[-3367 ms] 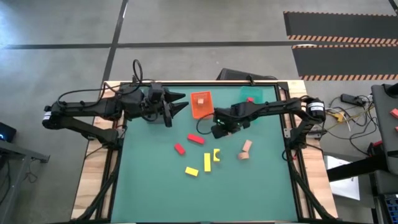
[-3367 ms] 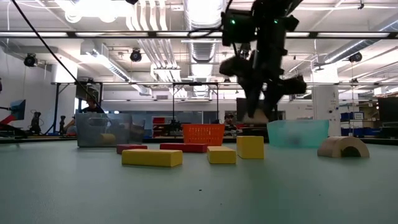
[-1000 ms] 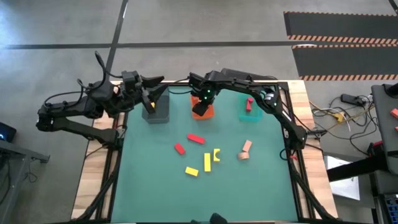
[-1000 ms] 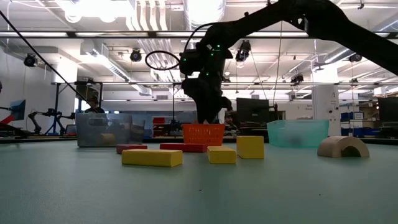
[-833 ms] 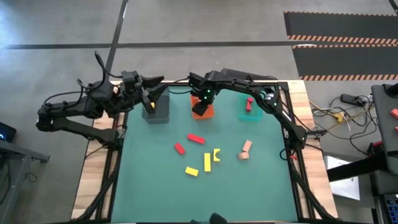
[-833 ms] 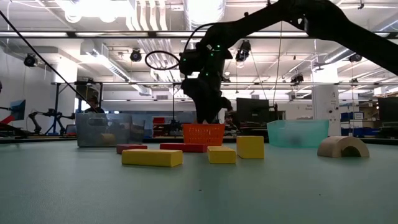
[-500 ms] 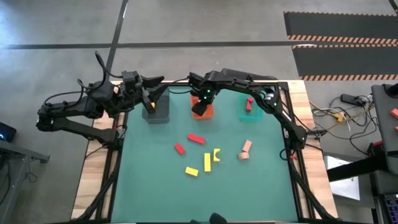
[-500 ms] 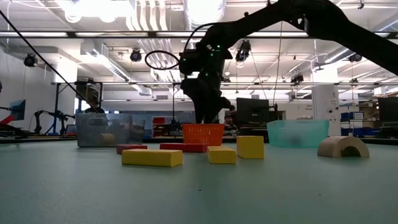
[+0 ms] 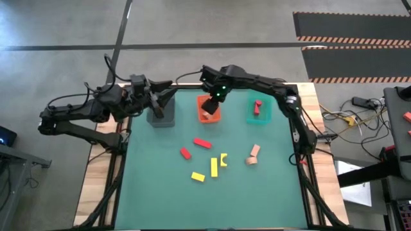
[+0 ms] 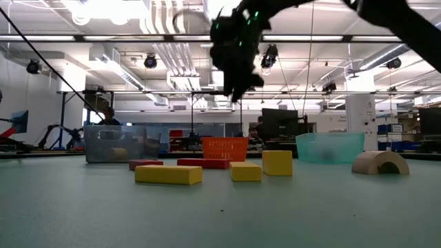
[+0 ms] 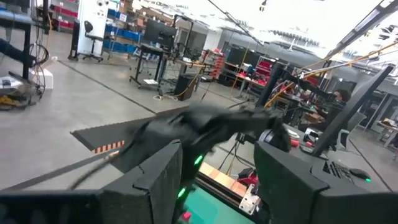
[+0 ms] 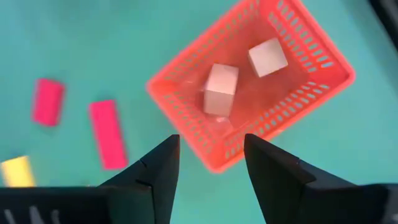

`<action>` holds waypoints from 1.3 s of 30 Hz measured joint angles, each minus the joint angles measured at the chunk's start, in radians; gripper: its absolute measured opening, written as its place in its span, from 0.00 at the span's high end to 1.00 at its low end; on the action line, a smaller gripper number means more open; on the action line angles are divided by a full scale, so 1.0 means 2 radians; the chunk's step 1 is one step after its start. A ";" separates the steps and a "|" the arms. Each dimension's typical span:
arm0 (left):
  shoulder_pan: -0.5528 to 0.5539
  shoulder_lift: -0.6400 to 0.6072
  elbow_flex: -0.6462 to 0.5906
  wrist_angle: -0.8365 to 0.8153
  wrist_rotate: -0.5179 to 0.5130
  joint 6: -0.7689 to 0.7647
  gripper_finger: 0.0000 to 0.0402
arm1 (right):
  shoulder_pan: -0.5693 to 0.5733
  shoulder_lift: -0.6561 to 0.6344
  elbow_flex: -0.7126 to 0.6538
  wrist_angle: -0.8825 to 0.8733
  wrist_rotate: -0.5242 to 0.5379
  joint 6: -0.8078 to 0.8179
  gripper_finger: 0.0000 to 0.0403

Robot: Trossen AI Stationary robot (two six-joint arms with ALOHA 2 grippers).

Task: Sort & place blocks by color
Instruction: Put the red block into the green bin

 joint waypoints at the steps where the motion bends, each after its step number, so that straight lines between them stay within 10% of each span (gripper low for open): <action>1: 0.000 0.003 0.000 -0.002 0.000 -0.005 0.54 | 0.003 -0.014 -0.002 0.000 0.000 0.001 0.59; 13: 0.000 0.043 0.000 -0.055 0.015 -0.057 0.54 | 0.067 -0.188 -0.074 0.046 0.052 0.040 0.65; 25: 0.003 0.119 0.011 -0.132 0.168 -0.078 0.54 | 0.142 -0.310 -0.214 0.142 0.071 0.102 0.66; 39: 0.008 0.284 0.018 -0.258 0.269 0.184 0.54 | 0.189 -0.405 -0.356 0.263 0.080 0.182 0.67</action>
